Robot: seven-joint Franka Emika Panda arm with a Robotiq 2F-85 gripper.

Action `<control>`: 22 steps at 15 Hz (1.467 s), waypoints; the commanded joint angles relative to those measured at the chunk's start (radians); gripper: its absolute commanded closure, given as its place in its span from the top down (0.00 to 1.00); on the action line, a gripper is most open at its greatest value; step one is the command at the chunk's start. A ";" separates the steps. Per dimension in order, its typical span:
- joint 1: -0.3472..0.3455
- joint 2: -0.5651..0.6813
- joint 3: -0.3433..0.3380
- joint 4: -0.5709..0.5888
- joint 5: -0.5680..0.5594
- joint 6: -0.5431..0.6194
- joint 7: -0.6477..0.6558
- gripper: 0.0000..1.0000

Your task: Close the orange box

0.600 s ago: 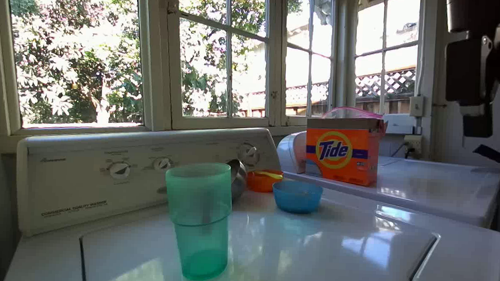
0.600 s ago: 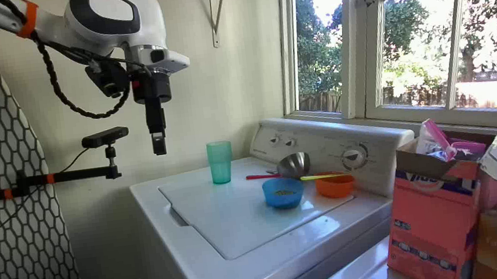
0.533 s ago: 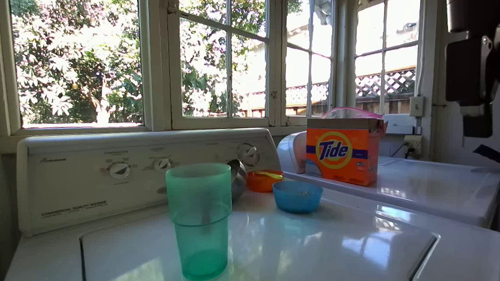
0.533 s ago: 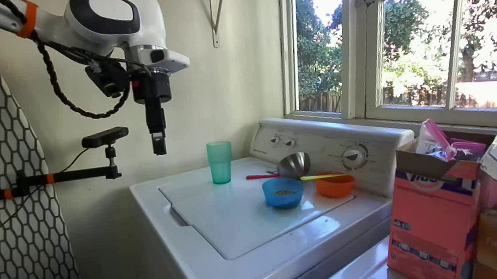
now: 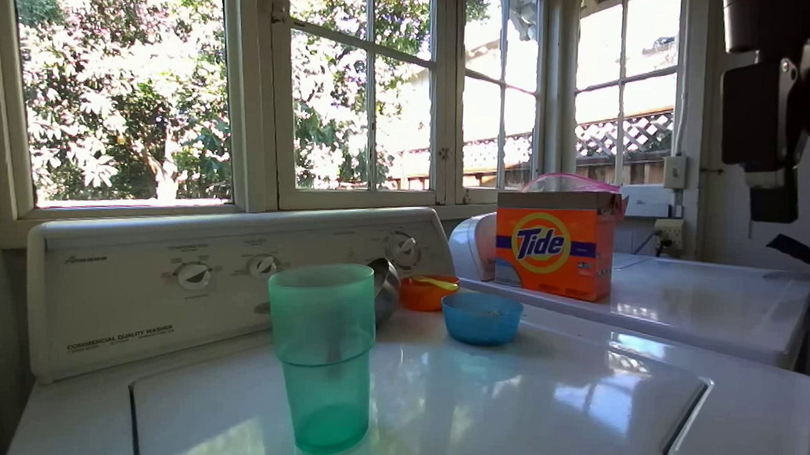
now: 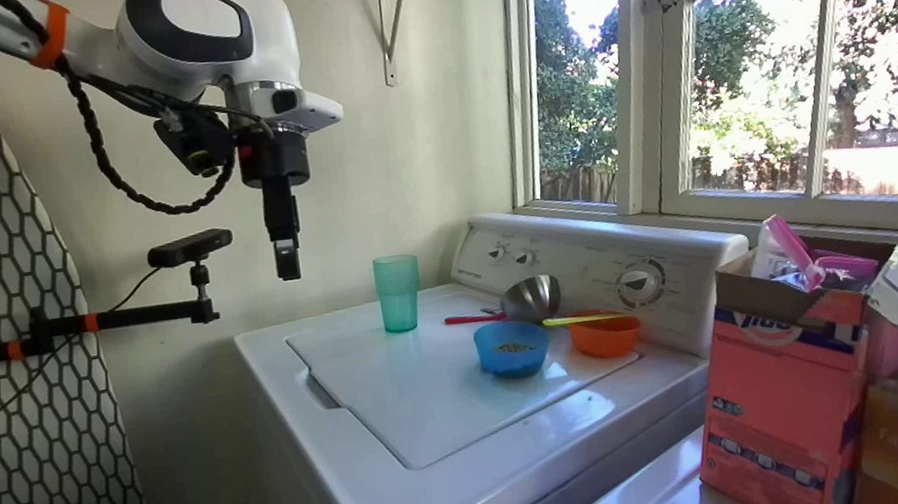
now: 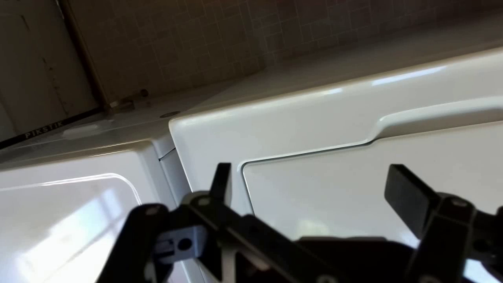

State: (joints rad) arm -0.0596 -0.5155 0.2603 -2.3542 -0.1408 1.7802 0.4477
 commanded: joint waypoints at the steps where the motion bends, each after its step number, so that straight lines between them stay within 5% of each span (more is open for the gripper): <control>1: 0.028 0.004 -0.023 0.002 -0.012 -0.004 0.011 1.00; 15: 0.028 0.004 -0.023 0.002 -0.012 -0.004 0.011 1.00; 22: -0.041 0.144 -0.279 0.217 0.199 -0.041 -0.102 1.00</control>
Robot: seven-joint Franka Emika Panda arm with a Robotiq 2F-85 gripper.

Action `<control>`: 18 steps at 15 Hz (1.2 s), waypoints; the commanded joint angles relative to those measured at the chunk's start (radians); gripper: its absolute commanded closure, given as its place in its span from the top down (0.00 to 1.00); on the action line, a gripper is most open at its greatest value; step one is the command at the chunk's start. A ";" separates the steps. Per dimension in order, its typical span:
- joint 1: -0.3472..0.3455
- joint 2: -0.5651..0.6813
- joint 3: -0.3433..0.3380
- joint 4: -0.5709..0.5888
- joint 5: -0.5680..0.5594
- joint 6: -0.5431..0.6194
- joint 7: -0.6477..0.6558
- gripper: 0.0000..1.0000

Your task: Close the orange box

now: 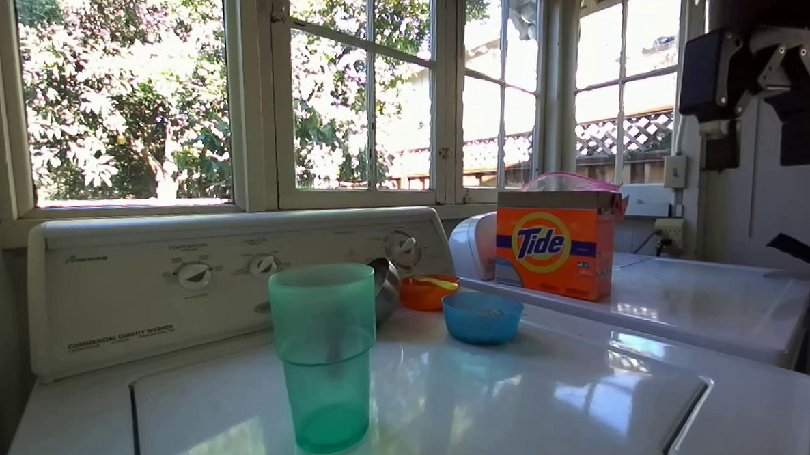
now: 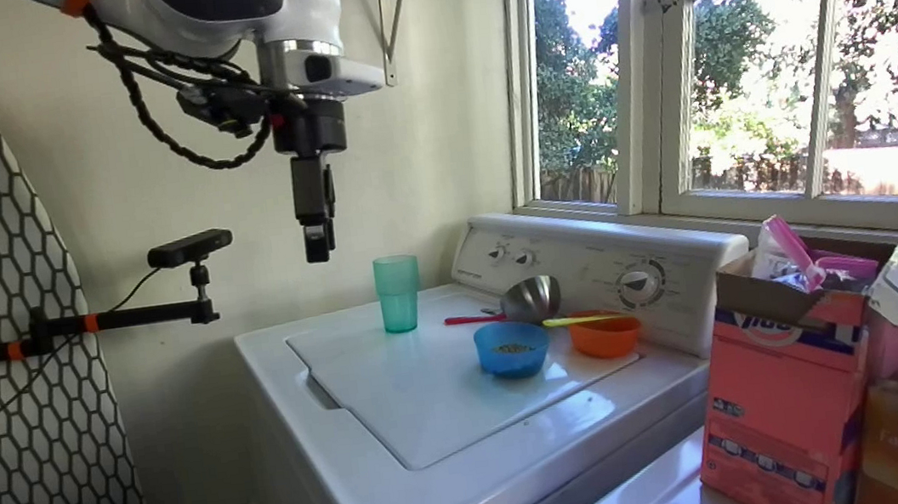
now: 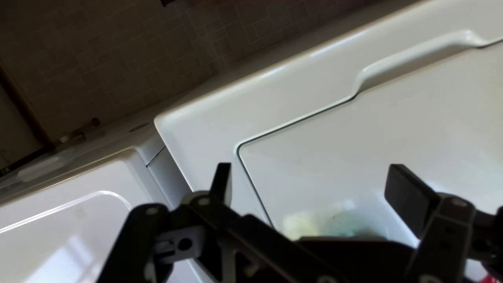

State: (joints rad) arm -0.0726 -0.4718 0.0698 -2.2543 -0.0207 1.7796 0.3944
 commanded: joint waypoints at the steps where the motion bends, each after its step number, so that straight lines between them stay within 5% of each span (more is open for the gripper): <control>1: -0.042 0.133 -0.120 0.157 0.103 -0.052 -0.049 1.00; 6: -0.090 0.310 -0.205 0.330 0.216 -0.078 0.046 1.00; 11: -0.090 0.296 -0.201 0.313 0.216 -0.040 0.070 1.00; 18: -0.176 0.468 -0.326 0.509 0.440 -0.022 0.194 1.00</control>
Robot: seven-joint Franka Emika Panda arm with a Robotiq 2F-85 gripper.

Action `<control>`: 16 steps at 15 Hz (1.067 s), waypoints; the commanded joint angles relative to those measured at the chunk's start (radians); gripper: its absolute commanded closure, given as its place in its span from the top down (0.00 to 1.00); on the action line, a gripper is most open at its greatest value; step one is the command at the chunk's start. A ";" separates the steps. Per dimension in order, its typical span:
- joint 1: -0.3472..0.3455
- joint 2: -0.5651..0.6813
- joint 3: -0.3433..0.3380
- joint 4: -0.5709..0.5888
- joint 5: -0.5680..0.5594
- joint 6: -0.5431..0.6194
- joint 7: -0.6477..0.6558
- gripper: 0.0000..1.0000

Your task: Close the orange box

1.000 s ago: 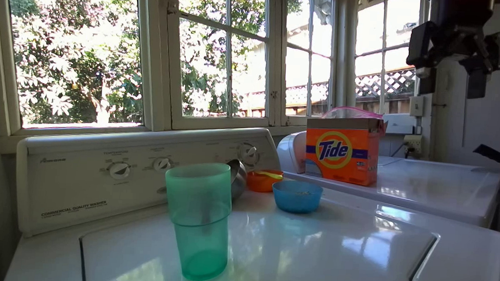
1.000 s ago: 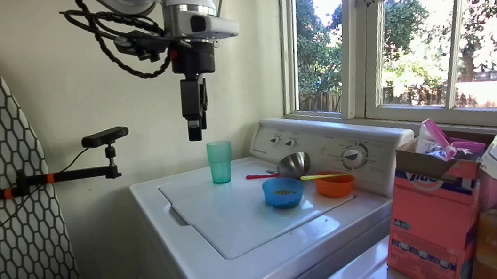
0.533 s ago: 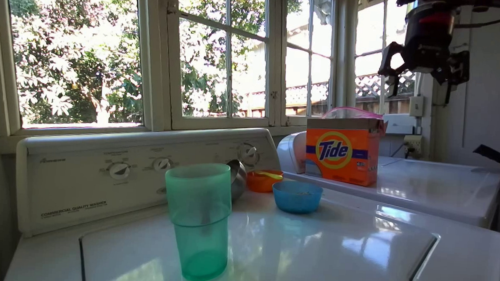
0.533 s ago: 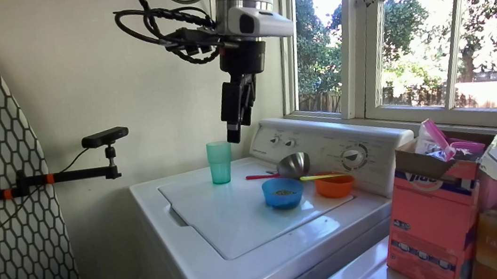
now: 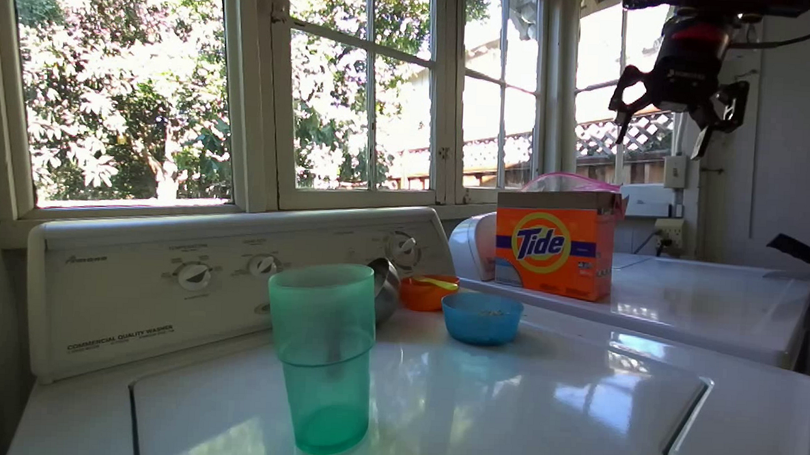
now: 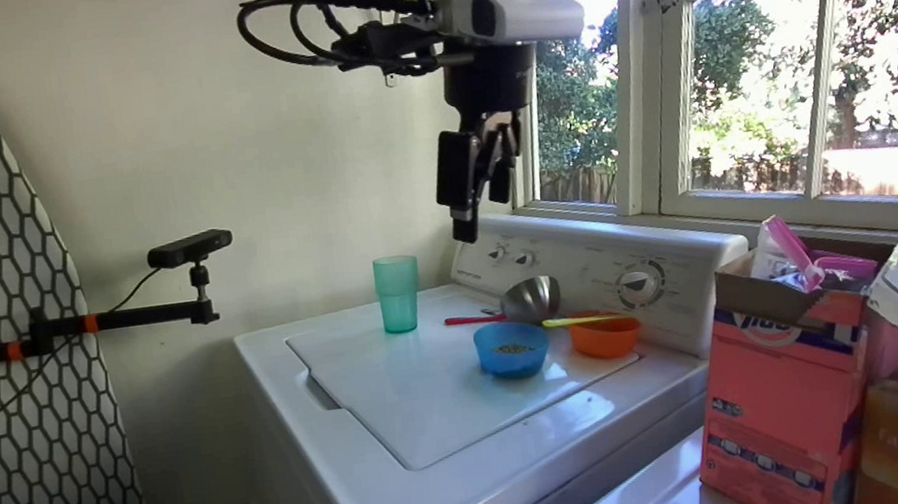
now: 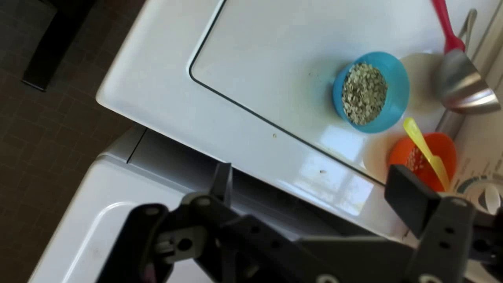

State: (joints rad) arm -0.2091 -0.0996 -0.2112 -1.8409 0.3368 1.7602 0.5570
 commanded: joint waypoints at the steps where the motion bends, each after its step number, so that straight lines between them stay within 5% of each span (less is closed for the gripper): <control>1: -0.053 0.123 -0.061 0.117 0.109 0.010 0.045 1.00; 8: -0.120 0.258 -0.115 0.223 0.255 0.152 0.212 1.00; 14: -0.129 0.281 -0.119 0.217 0.268 0.354 0.436 1.00; 16: -0.138 0.276 -0.111 0.216 0.254 0.329 0.385 1.00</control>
State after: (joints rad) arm -0.3390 0.1740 -0.3288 -1.6312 0.5917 2.0933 0.9419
